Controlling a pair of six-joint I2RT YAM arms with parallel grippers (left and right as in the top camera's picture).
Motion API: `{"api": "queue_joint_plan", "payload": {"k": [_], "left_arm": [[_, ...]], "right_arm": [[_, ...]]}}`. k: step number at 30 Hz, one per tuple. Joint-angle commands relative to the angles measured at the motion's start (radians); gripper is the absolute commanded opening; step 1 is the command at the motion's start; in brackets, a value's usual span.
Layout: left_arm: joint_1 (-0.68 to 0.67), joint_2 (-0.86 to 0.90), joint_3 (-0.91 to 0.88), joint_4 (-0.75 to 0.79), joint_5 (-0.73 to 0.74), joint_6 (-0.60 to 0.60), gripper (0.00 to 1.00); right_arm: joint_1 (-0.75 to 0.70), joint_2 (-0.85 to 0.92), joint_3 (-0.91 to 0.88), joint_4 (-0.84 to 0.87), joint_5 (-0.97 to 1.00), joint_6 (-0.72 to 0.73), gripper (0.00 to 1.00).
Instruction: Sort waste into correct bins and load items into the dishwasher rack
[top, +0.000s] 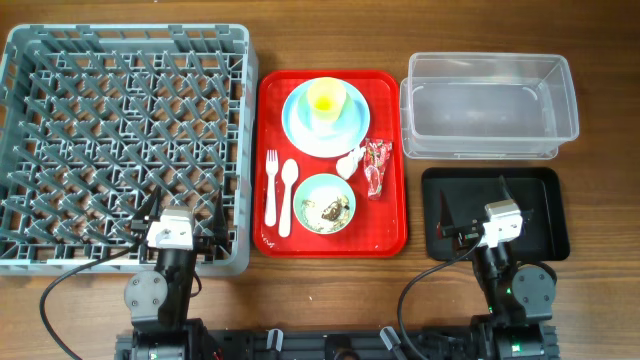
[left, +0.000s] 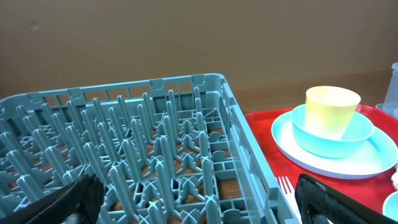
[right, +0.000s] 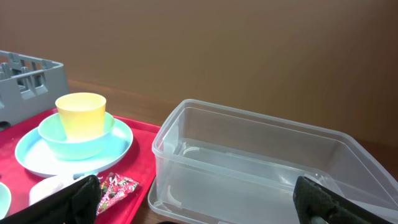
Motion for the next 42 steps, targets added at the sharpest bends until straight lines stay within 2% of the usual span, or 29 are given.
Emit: {"api": "queue_joint_plan", "payload": {"k": [1, 26, 28, 29, 30, 31, 32, 34, 37, 40, 41, 42], "left_arm": [[-0.004, -0.005, -0.004, -0.005, -0.006, 0.016, 1.0], [-0.004, -0.005, -0.004, -0.004, -0.006, 0.025, 1.0], [-0.004, -0.005, -0.004, 0.039, 0.047, 0.01, 1.0], [-0.004, -0.005, -0.003, 0.143, 0.086, -0.06, 1.0], [-0.004, -0.004, 0.016, 0.293, 0.081, -0.239, 1.0], [-0.004, 0.001, 0.049, 0.364, 0.062, -0.329, 1.0], [-0.004, 0.014, 0.094, 0.395, 0.039, -0.38, 1.0], [-0.004, 0.105, 0.262, 0.371, 0.028, -0.39, 1.0], [-0.004, 0.386, 0.614, 0.22, 0.077, -0.389, 1.0], [-0.004, 0.752, 1.093, -0.088, 0.2, -0.389, 1.0], [-0.004, 0.949, 1.387, -0.34, 0.225, -0.389, 1.0], [-0.004, 1.058, 1.555, -0.49, 0.226, -0.389, 1.0]], "right_arm": [[-0.005, -0.001, -0.001, 0.007, -0.008, -0.002, 1.0], [-0.005, 0.0, -0.001, 0.007, -0.008, -0.002, 1.0], [-0.005, -0.001, -0.001, 0.007, -0.008, -0.002, 1.0], [-0.005, 0.0, -0.001, 0.007, -0.008, -0.002, 1.0], [-0.005, 0.0, -0.001, 0.007, -0.008, -0.002, 1.0], [-0.005, 0.0, -0.001, 0.007, -0.008, -0.002, 1.0], [-0.005, -0.001, -0.001, 0.007, -0.008, -0.002, 1.0], [-0.005, -0.001, -0.001, 0.007, -0.008, -0.002, 1.0], [-0.005, 0.0, -0.001, 0.007, -0.008, -0.002, 1.0], [-0.005, 0.0, -0.001, 0.007, -0.008, -0.002, 1.0], [-0.005, -0.001, -0.001, 0.007, -0.008, -0.002, 1.0], [-0.005, 0.0, -0.001, 0.007, -0.008, -0.002, 1.0]]}}
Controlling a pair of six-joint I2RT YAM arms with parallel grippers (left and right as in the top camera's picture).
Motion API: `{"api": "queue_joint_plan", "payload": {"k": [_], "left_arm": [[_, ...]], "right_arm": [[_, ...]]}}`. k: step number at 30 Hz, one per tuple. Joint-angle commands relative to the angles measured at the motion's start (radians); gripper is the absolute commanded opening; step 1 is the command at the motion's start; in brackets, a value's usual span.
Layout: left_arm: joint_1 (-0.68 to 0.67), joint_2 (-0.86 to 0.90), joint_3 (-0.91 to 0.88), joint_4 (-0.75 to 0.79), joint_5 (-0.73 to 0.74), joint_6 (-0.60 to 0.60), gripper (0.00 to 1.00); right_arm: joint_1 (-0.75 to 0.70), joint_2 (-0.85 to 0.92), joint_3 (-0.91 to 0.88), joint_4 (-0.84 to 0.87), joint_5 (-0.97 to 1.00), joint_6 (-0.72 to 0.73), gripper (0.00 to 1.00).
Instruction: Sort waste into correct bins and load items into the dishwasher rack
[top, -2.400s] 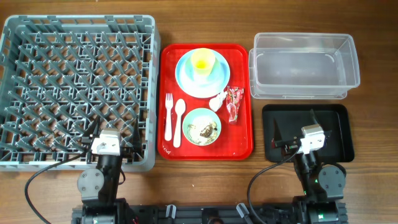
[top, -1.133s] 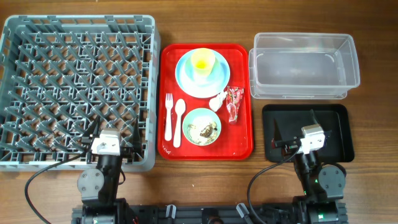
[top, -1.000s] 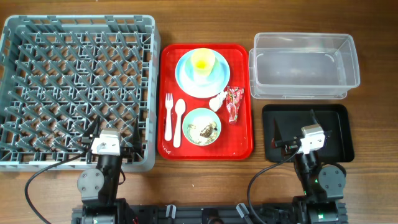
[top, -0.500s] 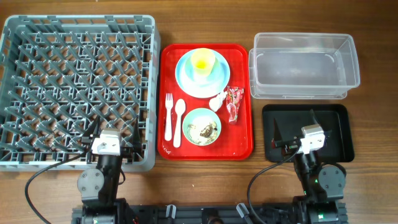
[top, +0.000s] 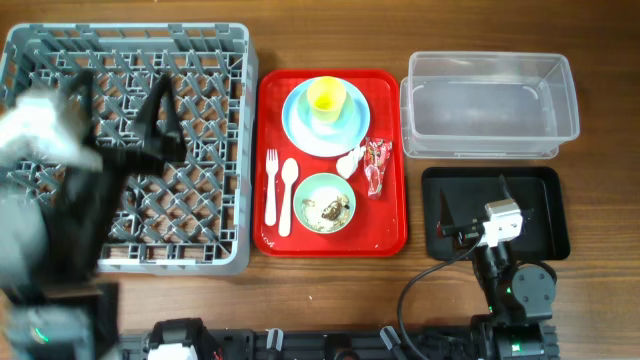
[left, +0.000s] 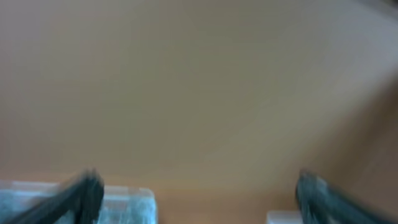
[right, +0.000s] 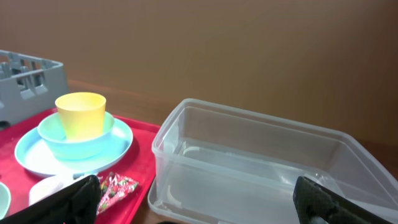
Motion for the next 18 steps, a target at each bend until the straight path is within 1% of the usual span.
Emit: {"api": "queue_joint_plan", "payload": {"k": [1, 2, 3, 4, 5, 6, 7, 8, 9, 10, 12, 14, 15, 16, 18], "left_arm": [[-0.004, 0.442, 0.646, -0.442, 0.076, -0.011, 1.0], [-0.005, 0.575, 0.838, -0.597, 0.076, -0.011, 1.0], [-0.013, 0.684, 0.975, -0.715, 0.076, -0.011, 1.0], [-0.026, 0.778, 1.072, -0.806, 0.077, -0.011, 1.0], [-0.04, 0.831, 1.107, -0.849, 0.089, -0.011, 1.0], [-0.052, 0.882, 1.11, -0.854, 0.095, -0.012, 1.0], [-0.056, 0.914, 1.11, -0.863, 0.13, -0.053, 1.0], [-0.057, 0.937, 1.11, -0.898, 0.18, -0.056, 1.0], [-0.057, 0.953, 1.11, -0.947, 0.211, -0.056, 0.2], [-0.057, 0.963, 1.11, -1.004, 0.204, -0.057, 0.04], [-0.069, 0.965, 1.109, -1.139, 0.166, -0.056, 0.04], [-0.122, 0.965, 1.108, -1.26, 0.027, -0.059, 0.04], [-0.185, 0.965, 1.093, -1.331, -0.097, -0.105, 0.04], [-0.239, 0.965, 1.066, -1.352, -0.156, -0.13, 0.04], [-0.369, 0.965, 0.958, -1.335, -0.166, -0.161, 0.04]], "right_arm": [[-0.005, -0.006, -0.001, 0.005, -0.008, -0.002, 1.0], [-0.005, -0.006, -0.001, 0.005, -0.008, -0.002, 1.0], [-0.005, -0.006, -0.001, 0.005, -0.008, -0.002, 1.0], [-0.005, -0.006, -0.001, 0.005, -0.008, -0.002, 1.0], [-0.005, -0.006, -0.001, 0.005, -0.008, -0.002, 1.0], [-0.005, -0.006, -0.001, 0.005, -0.008, -0.002, 1.0], [-0.005, -0.006, -0.001, 0.005, -0.008, -0.002, 1.0], [-0.005, -0.006, -0.001, 0.005, -0.008, -0.002, 1.0], [-0.005, -0.006, -0.001, 0.005, -0.008, -0.002, 1.0], [-0.005, -0.006, -0.001, 0.005, -0.008, -0.002, 1.0], [-0.005, -0.006, -0.001, 0.005, -0.008, -0.002, 1.0], [-0.005, -0.006, -0.001, 0.005, -0.008, -0.002, 1.0], [-0.005, -0.006, -0.001, 0.005, -0.008, -0.002, 1.0], [-0.005, -0.006, -0.001, 0.005, -0.008, -0.002, 1.0], [-0.005, -0.006, -0.001, 0.005, -0.008, -0.002, 1.0]]}}
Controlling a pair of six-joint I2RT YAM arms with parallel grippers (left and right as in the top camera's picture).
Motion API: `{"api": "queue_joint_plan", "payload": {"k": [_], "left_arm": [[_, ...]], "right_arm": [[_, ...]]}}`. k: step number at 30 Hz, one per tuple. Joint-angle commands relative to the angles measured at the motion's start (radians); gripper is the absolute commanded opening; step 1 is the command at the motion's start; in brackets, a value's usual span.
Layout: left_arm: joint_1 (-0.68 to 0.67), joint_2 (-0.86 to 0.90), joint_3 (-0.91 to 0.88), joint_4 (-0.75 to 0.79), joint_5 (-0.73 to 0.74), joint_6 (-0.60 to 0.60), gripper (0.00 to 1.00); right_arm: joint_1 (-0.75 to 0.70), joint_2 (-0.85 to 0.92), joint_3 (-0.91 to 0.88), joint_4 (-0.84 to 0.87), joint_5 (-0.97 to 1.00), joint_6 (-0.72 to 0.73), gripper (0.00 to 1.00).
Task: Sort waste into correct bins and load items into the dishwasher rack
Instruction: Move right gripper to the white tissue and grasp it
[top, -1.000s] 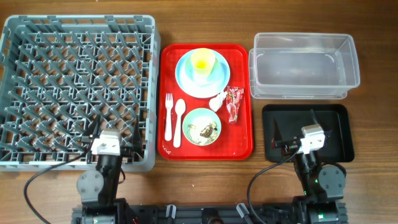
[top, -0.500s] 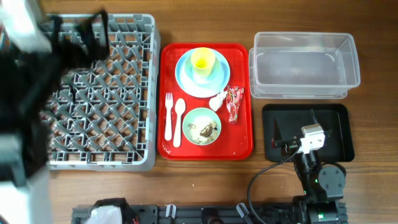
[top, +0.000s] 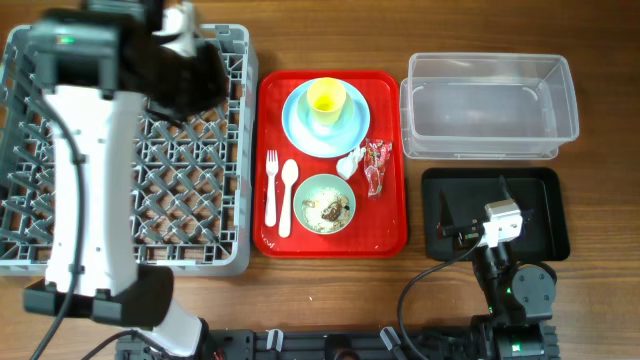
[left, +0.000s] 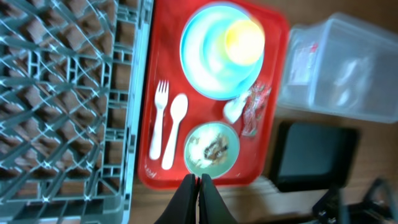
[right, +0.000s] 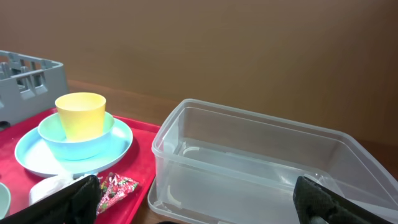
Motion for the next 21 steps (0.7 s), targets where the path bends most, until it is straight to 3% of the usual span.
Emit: {"api": "queue_joint_plan", "payload": {"k": [1, 5, 10, 11, 14, 18, 21], "left_arm": [[-0.2, -0.005, -0.179, 0.048, -0.113, -0.065, 0.04], [-0.381, -0.005, -0.475, 0.279, -0.183, -0.117, 0.04], [-0.352, -0.009, -0.562, 0.363, -0.279, -0.116, 0.04], [-0.283, -0.019, -0.534, 0.356, -0.284, -0.109, 0.09], [-0.115, -0.064, -0.443, 0.271, -0.228, -0.109, 0.04], [0.231, -0.269, -0.429, 0.358, 0.052, -0.109, 0.06], [0.487, -0.38, -0.43, 0.339, 0.173, -0.109, 0.08]], "right_arm": [[-0.005, -0.005, -0.001, 0.003, -0.008, -0.002, 1.0], [-0.005, -0.006, -0.001, 0.003, -0.008, -0.002, 1.0], [-0.005, -0.005, -0.001, 0.003, -0.008, -0.002, 1.0], [-0.005, -0.005, -0.001, 0.003, -0.008, -0.002, 1.0], [-0.005, -0.005, -0.001, 0.003, -0.008, -0.002, 1.0], [-0.004, -0.006, -0.001, 0.006, -0.029, 0.002, 1.0], [-0.004, -0.004, -0.001, 0.018, -0.172, 0.001, 1.0]]}}
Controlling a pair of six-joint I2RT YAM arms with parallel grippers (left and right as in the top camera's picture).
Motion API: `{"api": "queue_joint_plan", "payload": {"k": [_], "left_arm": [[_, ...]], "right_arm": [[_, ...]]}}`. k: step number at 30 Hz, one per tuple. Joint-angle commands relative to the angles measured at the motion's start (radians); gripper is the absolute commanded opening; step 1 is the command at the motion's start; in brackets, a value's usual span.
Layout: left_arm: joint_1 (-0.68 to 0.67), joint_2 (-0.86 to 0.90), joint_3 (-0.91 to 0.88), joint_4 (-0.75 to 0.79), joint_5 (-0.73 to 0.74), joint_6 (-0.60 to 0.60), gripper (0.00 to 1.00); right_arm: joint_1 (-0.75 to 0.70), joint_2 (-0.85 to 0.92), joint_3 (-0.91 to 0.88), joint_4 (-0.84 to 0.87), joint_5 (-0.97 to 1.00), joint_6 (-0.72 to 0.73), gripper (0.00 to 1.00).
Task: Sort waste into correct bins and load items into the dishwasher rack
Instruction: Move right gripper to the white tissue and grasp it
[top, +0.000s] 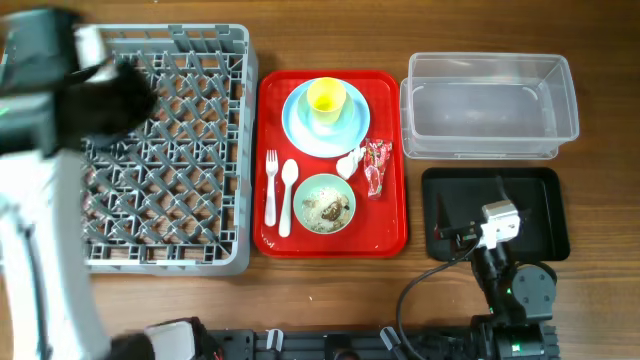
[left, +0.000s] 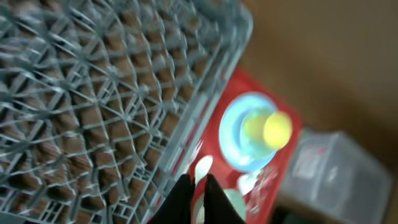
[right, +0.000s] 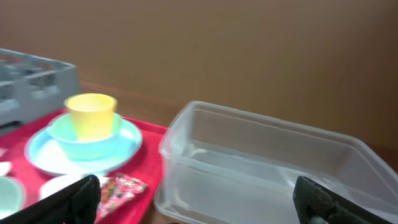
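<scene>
A red tray (top: 385, 230) holds a yellow cup (top: 326, 98) in a light blue bowl on a plate (top: 300, 135). It also holds a white fork (top: 270, 188), a spoon (top: 288, 195), a green bowl with food scraps (top: 325, 204), a white tissue (top: 348, 162) and a red wrapper (top: 376, 165). The grey dishwasher rack (top: 170, 150) lies to the left. My left gripper (left: 194, 196) hangs shut and empty, high over the rack's far left. My right gripper (right: 202, 205) is open low over the black bin (top: 540, 215).
A clear plastic bin (top: 490, 105) stands at the far right, behind the black bin. My left arm (top: 40, 200) rises along the rack's left side. Cables run along the table's near edge by the arm bases.
My left arm has swung from above the rack's far right part to its far left corner, the gripper still shut. The right wrist view has shifted slightly and is blurred.
Both grippers first rested open at the near edge, the left by the rack and the right over the black bin. Then the left arm was raised over the rack's left, then shut high by the tray, and now stands over the far left. All items lie untouched.
</scene>
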Motion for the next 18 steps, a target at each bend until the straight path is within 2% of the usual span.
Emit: {"api": "queue_joint_plan", "payload": {"k": [1, 3, 5, 7, 10, 13, 15, 18], "left_arm": [[0.233, -0.109, 0.015, -0.06, 0.195, -0.002, 0.04], [0.3, -0.133, 0.015, -0.096, 0.227, -0.002, 0.04], [0.324, -0.143, 0.015, -0.117, 0.233, -0.002, 0.04], [0.324, -0.142, 0.015, -0.155, 0.233, -0.002, 0.04], [0.324, -0.142, 0.015, -0.175, 0.232, -0.002, 0.11], [0.324, -0.142, 0.015, -0.196, 0.192, 0.002, 0.17], [0.324, -0.142, 0.014, -0.203, 0.161, 0.002, 0.29], [0.324, -0.141, 0.011, -0.227, 0.161, 0.002, 0.3]], "right_arm": [[-0.004, 0.007, -0.001, 0.007, -0.114, 0.001, 1.0], [-0.004, 0.021, -0.001, 0.028, -0.114, 0.031, 1.0], [-0.004, 0.022, 0.029, 0.047, -0.114, 0.144, 1.0], [-0.004, 0.084, 0.196, 0.037, -0.111, 0.196, 1.0], [-0.004, 0.319, 0.56, -0.156, -0.139, 0.209, 1.0], [-0.004, 0.688, 1.137, -0.626, -0.177, 0.182, 1.0], [-0.004, 0.971, 1.576, -0.962, -0.179, 0.127, 1.0], [-0.004, 1.257, 1.989, -1.176, -0.381, 0.163, 1.0]]}}
